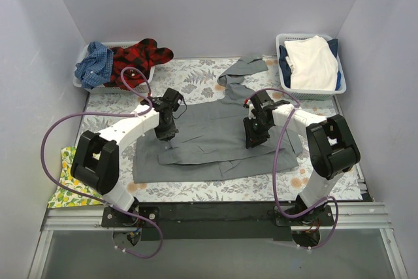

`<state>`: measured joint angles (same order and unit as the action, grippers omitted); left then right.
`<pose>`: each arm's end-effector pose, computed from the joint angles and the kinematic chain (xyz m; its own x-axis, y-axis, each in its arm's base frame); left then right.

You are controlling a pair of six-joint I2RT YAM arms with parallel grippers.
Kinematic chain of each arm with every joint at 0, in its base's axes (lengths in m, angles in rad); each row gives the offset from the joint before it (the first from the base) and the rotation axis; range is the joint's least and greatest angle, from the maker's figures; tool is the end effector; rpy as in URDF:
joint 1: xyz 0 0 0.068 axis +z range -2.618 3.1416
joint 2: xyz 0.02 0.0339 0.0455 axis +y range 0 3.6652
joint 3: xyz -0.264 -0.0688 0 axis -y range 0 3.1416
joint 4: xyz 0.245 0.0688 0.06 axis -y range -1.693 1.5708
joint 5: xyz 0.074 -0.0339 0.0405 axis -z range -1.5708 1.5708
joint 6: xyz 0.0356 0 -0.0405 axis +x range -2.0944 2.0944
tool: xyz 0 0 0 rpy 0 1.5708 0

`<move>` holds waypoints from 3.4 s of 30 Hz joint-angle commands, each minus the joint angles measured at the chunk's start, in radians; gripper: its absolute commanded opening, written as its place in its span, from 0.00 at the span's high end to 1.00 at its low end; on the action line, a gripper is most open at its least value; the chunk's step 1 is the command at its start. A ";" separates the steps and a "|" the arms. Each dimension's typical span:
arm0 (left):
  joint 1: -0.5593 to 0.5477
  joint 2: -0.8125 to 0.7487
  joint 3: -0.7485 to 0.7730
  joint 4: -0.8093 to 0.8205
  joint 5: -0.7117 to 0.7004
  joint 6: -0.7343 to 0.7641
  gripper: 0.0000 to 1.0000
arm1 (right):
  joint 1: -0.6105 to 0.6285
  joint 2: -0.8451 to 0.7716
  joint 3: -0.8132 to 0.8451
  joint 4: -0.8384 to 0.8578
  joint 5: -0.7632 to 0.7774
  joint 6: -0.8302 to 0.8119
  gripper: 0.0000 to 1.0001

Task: Fold and stack the long sleeve shirts
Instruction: Fold the shirt

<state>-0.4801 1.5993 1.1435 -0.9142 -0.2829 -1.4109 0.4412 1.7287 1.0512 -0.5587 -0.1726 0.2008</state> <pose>0.2667 -0.1277 0.2174 -0.5275 -0.7942 -0.3018 -0.7953 0.5865 -0.1534 0.2920 0.1447 0.1644 -0.9310 -0.2224 -0.2894 -0.2918 0.9298 0.2245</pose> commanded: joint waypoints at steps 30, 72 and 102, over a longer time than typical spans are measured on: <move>-0.002 0.024 -0.148 0.008 -0.041 -0.022 0.24 | -0.018 0.003 0.023 -0.040 0.113 0.042 0.66; 0.052 0.100 -0.171 0.212 0.105 0.038 0.84 | -0.019 0.009 0.035 -0.046 0.124 0.035 0.66; 0.054 -0.095 -0.163 -0.072 -0.059 -0.062 0.69 | -0.016 0.029 0.056 -0.037 0.105 0.043 0.67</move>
<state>-0.4313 1.5417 0.9646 -0.9730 -0.2893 -1.4704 0.4324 1.7496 1.0851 -0.6010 -0.1062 0.2440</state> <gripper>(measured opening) 0.229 0.335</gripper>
